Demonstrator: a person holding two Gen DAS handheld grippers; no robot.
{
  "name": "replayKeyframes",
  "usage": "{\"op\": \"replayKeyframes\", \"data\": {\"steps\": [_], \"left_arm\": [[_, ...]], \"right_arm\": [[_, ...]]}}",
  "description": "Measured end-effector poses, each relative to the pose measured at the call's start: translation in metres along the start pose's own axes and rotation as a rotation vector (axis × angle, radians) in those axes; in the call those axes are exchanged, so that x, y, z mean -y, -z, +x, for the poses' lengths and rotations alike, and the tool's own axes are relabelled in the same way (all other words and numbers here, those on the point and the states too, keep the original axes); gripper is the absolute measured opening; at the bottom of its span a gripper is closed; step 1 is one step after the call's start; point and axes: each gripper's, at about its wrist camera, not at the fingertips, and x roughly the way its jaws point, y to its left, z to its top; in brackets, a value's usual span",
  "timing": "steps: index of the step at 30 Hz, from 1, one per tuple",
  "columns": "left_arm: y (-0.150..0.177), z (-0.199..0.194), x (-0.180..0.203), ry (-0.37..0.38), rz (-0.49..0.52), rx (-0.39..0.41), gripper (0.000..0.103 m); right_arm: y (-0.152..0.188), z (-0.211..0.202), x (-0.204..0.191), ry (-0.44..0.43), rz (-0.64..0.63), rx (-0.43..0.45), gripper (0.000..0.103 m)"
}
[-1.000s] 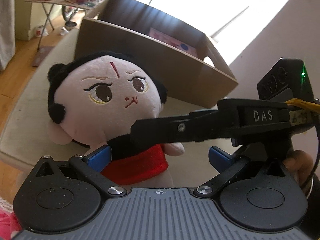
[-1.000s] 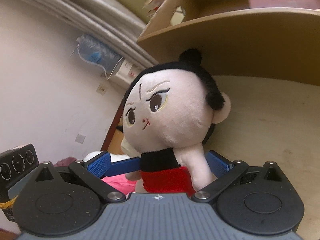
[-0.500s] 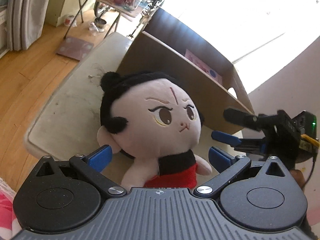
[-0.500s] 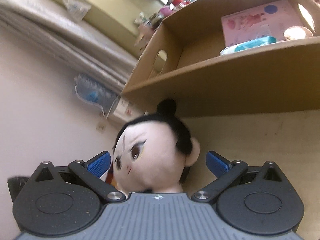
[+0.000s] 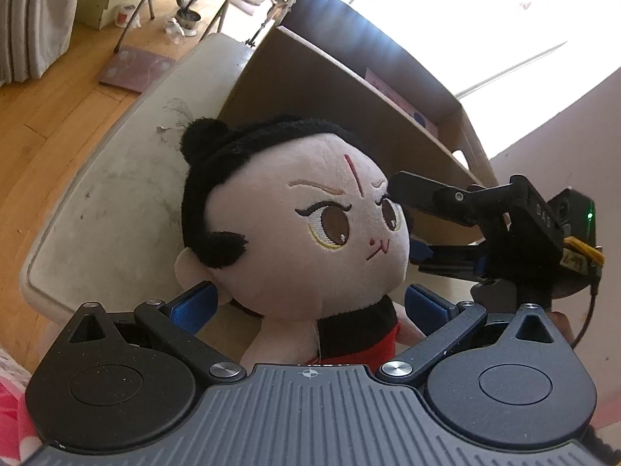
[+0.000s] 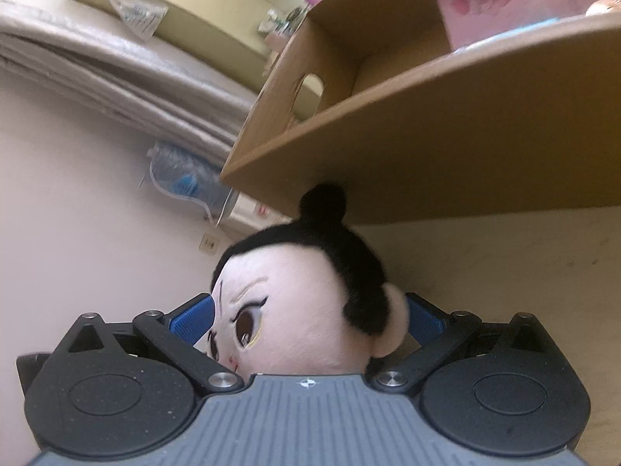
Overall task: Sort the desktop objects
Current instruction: 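Lift the plush doll with the right gripper and carry it over the box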
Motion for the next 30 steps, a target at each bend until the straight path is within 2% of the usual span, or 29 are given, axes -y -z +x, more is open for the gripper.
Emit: {"op": "replayKeyframes", "data": {"steps": [8, 15, 30], "left_arm": [[0.002, 0.004, 0.013, -0.079, 0.061, -0.016, 0.103], [0.002, 0.008, 0.021, -0.133, 0.106, -0.018, 0.103], [-0.002, 0.013, 0.024, -0.166, 0.112, -0.014, 0.103]], "right_arm": [[0.007, 0.012, -0.020, 0.063, -0.101, -0.018, 0.103], [0.006, 0.014, -0.019, 0.056, -0.073, -0.025, 0.103], [0.008, 0.010, -0.015, 0.049, -0.055, -0.026, 0.103]]}}
